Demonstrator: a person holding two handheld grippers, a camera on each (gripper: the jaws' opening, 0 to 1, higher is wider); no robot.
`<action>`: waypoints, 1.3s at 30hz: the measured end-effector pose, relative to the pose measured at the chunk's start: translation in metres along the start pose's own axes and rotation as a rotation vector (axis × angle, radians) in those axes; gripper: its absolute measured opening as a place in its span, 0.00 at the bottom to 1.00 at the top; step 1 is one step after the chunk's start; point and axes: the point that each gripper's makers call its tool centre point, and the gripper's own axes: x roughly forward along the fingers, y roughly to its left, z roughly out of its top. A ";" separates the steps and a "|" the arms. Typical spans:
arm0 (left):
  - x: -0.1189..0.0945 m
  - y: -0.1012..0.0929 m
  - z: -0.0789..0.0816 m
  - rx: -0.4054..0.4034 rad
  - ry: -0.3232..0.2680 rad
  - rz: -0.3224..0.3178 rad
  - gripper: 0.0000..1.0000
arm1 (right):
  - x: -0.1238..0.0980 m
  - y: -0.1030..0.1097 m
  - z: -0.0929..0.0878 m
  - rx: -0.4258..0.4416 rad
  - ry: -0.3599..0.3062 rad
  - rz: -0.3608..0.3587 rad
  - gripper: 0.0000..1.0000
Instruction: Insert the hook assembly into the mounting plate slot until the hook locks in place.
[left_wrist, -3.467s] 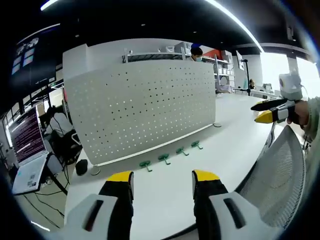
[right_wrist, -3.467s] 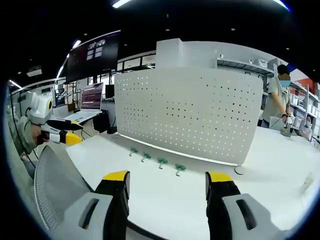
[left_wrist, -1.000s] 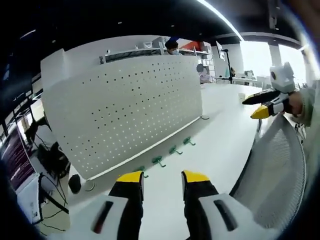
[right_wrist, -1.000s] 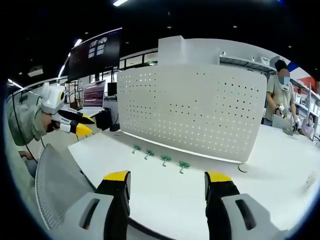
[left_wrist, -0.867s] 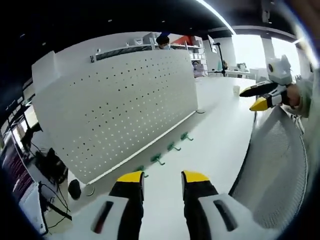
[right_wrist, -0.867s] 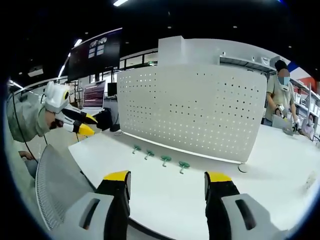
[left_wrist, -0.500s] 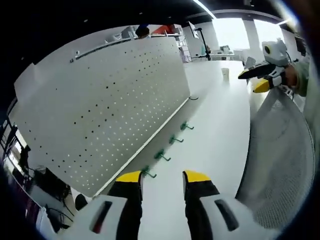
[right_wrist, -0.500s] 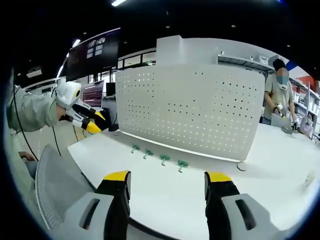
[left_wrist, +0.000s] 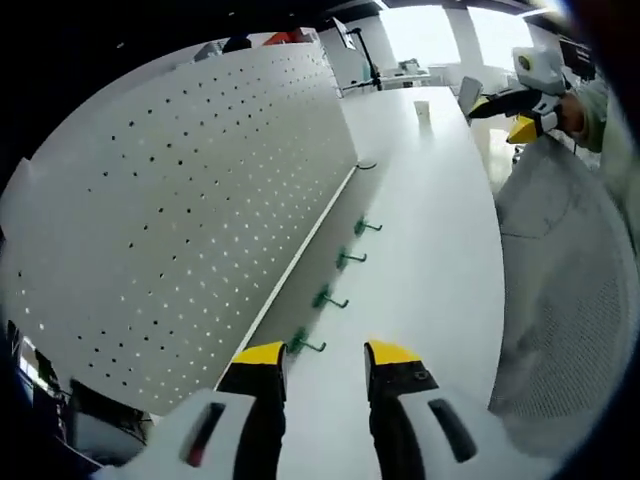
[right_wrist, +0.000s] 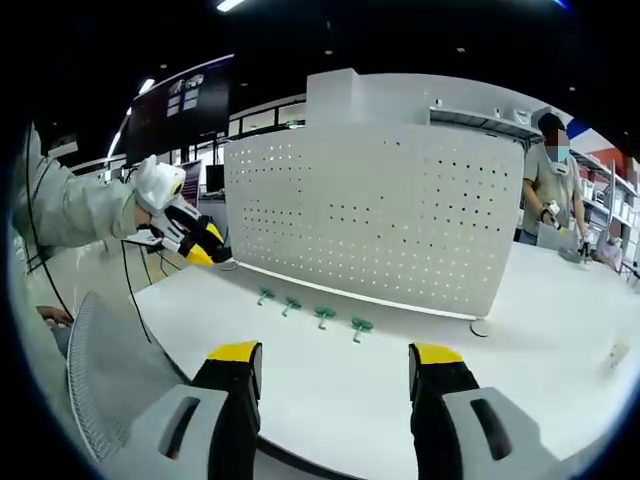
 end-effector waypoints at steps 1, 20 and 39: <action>0.002 0.001 -0.001 0.012 0.005 -0.006 0.32 | 0.000 0.000 0.000 0.001 -0.001 -0.001 0.58; 0.043 0.032 -0.018 0.146 0.079 -0.118 0.25 | 0.000 0.001 -0.005 0.030 0.021 -0.032 0.57; 0.082 0.045 -0.045 0.156 0.143 -0.175 0.19 | -0.013 -0.006 -0.003 0.048 0.028 -0.102 0.57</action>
